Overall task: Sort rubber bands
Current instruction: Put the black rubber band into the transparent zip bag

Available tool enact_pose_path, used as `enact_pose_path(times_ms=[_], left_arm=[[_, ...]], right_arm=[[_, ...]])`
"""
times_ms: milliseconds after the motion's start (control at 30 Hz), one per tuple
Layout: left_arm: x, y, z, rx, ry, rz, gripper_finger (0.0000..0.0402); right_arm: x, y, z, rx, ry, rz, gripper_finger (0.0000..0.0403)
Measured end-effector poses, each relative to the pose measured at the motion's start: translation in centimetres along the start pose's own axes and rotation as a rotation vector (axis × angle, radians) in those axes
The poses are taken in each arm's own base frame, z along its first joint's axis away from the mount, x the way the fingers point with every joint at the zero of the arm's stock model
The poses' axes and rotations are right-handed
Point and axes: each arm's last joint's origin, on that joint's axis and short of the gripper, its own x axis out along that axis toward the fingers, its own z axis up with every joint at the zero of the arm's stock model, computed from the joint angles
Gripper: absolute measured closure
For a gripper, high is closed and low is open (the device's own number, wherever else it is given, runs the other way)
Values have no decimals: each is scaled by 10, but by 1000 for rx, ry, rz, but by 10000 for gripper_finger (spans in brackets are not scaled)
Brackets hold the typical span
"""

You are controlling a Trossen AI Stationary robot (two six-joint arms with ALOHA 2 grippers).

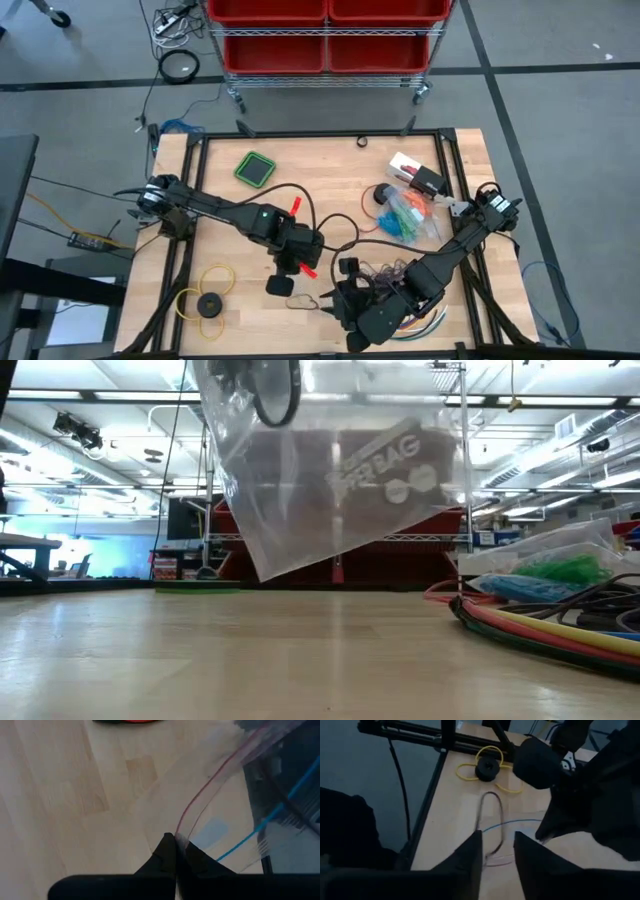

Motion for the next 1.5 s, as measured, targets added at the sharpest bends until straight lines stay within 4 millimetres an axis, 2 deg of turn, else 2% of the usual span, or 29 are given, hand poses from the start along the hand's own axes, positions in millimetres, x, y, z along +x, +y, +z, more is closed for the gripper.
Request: enact_pose_path(times_ms=[100,200,333,500,600,733,800,900,1067,1267,1400,1500], left_arm=[[0,0,0,12,4,0,401],[1,0,-3,15,26,3,401],[0,1,-10,-1,100,9,401],[2,0,-20,-8,219,-43,401],[1,0,-21,6,228,-75,401],[2,2,-20,11,216,11,401],[2,2,-20,24,215,-11,401],[2,0,-18,33,200,-40,401],[2,-1,-18,37,200,-42,401],[3,-2,-17,40,185,-41,401],[3,-2,-15,44,169,-38,401],[3,-2,-15,44,168,-35,401]], right_arm=[[-1,2,-2,16,12,0,273],[-3,1,-12,52,101,-30,252],[-11,1,-39,135,299,-98,247],[-12,24,-80,196,407,-133,253],[-7,37,-110,255,458,-134,254],[2,49,-148,348,496,-137,254],[6,52,-164,382,506,-139,255],[11,55,-181,430,498,-135,256],[22,55,-203,412,475,-101,257],[36,42,-228,417,515,-78,257],[40,33,-237,478,532,-107,276],[41,31,-239,476,554,-107,340]])
